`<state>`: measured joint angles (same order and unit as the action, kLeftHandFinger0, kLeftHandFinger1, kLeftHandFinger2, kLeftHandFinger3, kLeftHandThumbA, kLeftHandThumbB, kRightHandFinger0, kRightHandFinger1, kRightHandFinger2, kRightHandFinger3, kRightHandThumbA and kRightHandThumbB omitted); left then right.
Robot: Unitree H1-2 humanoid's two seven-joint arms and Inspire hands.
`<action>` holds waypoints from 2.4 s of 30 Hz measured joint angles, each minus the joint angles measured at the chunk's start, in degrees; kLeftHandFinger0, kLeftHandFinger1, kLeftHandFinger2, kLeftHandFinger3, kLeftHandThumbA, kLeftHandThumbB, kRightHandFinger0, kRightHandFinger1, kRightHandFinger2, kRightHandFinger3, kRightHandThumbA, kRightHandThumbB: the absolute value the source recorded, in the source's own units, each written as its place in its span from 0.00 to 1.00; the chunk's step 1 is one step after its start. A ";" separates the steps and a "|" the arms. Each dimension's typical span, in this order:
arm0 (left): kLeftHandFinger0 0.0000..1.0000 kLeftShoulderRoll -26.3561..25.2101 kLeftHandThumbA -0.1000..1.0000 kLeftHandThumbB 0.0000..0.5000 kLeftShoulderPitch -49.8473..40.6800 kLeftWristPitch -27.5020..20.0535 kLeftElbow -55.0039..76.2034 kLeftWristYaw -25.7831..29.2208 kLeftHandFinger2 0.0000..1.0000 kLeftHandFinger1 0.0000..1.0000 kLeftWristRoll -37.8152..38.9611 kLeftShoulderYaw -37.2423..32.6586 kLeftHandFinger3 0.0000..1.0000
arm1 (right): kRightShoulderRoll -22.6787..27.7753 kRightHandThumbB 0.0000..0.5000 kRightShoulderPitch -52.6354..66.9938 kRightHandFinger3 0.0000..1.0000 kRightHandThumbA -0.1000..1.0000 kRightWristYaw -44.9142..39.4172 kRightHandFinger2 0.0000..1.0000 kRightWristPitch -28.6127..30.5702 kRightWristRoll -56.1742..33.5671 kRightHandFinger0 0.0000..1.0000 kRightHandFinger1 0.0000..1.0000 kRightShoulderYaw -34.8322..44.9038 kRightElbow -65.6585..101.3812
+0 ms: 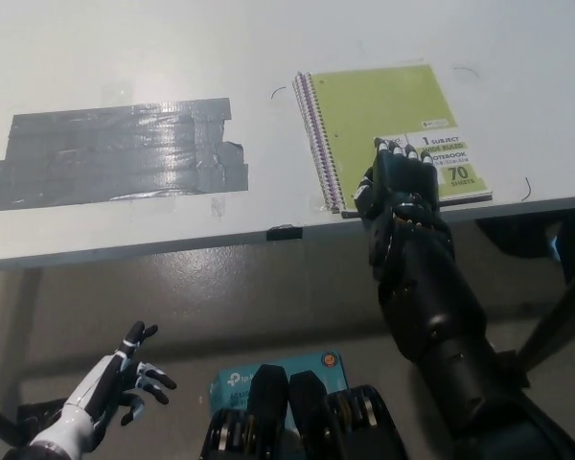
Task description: The robot uses its right hand to align two notebooks stacked together until they are fully overlapped
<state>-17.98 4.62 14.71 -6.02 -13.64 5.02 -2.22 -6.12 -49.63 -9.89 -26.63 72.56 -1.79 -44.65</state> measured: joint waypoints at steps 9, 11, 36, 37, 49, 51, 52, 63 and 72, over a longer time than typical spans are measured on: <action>0.16 0.74 1.00 1.00 -0.42 -0.01 0.25 0.00 0.42 0.38 -0.04 -0.45 1.00 | 0.16 0.69 0.02 1.00 1.00 -0.03 1.00 0.00 0.77 1.00 1.00 0.20 0.04; 0.19 1.05 1.00 1.00 -0.41 -0.01 0.28 0.01 0.42 0.38 -0.04 -0.45 1.00 | 0.30 0.69 0.02 1.00 1.00 -0.03 1.00 0.00 0.74 1.00 1.00 -0.07 0.04; 0.33 2.13 1.00 1.00 -0.35 0.23 2.20 0.04 0.43 0.47 -1.04 -0.96 1.00 | 2.65 0.75 -3.23 1.00 1.00 -1.70 1.00 -0.04 0.32 1.00 1.00 -5.19 -4.09; 0.33 2.15 1.00 1.00 -0.35 0.26 2.21 0.03 0.43 0.47 -1.05 -0.97 1.00 | 2.56 0.75 -3.29 1.00 1.00 -1.80 1.00 -0.05 0.33 1.00 1.00 -5.17 -4.13; 0.46 2.87 1.00 1.00 0.28 0.70 2.29 0.04 0.42 0.49 -1.58 -1.52 1.00 | 2.10 0.70 -3.40 1.00 1.00 -2.41 1.00 -0.12 0.44 1.00 1.00 -4.63 -3.97; 0.48 2.92 1.00 1.00 0.28 0.70 2.29 0.04 0.40 0.49 -1.72 -1.65 1.00 | 2.15 0.71 -3.40 1.00 1.00 -2.58 1.00 -0.14 0.50 1.00 1.00 -5.53 -3.95; 0.48 2.95 1.00 1.00 0.28 0.69 2.29 0.04 0.40 0.49 -1.74 -1.69 1.00 | 2.14 0.71 -3.41 1.00 1.00 -2.62 1.00 -0.14 0.50 1.00 1.00 -5.71 -3.96; 0.38 3.86 1.00 1.00 0.41 1.02 2.55 0.03 0.38 0.44 -1.75 -2.07 1.00 | 2.05 0.71 -3.41 1.00 1.00 -2.80 1.00 -0.17 0.44 1.00 1.00 -6.64 -3.92; 0.33 3.88 1.00 1.00 0.45 1.06 2.83 0.02 0.40 0.44 -1.74 -2.22 1.00 | 1.95 0.72 -3.53 1.00 1.00 -2.99 1.00 -0.19 0.43 1.00 1.00 -6.83 -4.00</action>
<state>-14.10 5.07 15.77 -3.20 -13.62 3.29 -4.45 -4.17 -53.16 -12.87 -26.82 72.98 -8.62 -48.65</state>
